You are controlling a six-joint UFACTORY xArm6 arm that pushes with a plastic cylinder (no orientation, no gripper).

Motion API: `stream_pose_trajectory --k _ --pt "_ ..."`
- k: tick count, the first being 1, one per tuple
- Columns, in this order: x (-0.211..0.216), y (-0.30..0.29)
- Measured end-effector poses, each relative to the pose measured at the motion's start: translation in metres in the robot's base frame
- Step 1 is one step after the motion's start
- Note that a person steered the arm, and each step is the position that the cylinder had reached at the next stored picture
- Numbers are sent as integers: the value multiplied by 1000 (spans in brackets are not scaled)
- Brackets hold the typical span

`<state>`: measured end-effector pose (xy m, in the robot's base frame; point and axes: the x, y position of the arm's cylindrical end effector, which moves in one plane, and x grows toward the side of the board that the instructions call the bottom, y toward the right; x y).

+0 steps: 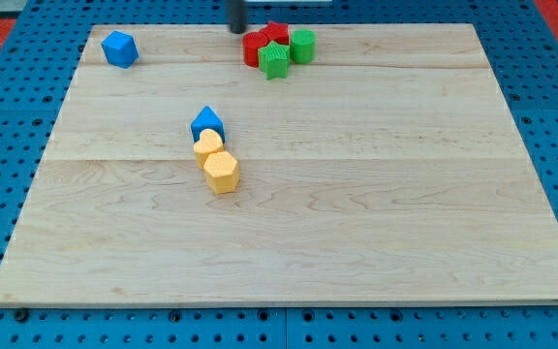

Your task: Form a triangle with yellow blocks and blue triangle

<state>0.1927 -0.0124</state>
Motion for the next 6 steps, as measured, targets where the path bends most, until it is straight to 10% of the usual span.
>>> stream_pose_trajectory --k 3,6 --pt "108 75" --pt "245 -8"
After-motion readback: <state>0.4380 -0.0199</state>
